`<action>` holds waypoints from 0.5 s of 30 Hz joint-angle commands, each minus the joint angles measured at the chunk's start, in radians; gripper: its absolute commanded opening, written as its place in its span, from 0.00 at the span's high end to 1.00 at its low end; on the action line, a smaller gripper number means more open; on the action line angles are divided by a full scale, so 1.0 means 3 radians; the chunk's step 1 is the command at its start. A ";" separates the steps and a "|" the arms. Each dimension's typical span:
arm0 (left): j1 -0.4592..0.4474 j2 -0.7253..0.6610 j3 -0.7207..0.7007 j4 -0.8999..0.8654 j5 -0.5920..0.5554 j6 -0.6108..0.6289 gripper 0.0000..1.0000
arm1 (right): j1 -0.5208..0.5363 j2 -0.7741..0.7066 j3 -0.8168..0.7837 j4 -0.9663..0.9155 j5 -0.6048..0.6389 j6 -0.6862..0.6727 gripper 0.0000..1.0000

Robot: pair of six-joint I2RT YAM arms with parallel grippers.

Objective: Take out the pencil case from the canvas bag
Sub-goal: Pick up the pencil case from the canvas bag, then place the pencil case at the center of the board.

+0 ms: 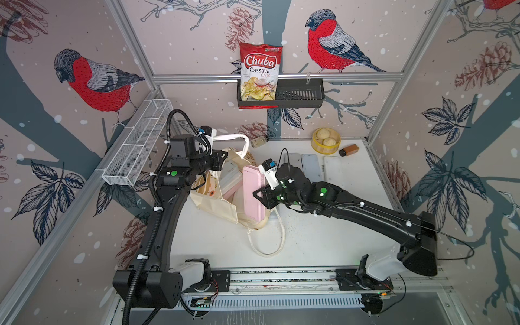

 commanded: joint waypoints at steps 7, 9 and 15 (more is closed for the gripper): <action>0.0343 -0.0311 -0.0238 0.0607 0.0426 0.0092 1.00 | -0.0987 -0.0761 -0.0296 -0.0320 -0.0635 -0.0098 0.79; 0.0409 -0.0412 -0.0384 0.0744 0.0560 0.0041 1.00 | -0.1238 -0.0760 -0.0250 -0.0618 -0.0489 -0.0163 0.79; 0.0475 -0.0411 -0.0632 0.1011 0.0917 -0.0164 1.00 | -0.2136 -0.0333 -0.0392 -0.1275 -0.0469 -0.0215 0.80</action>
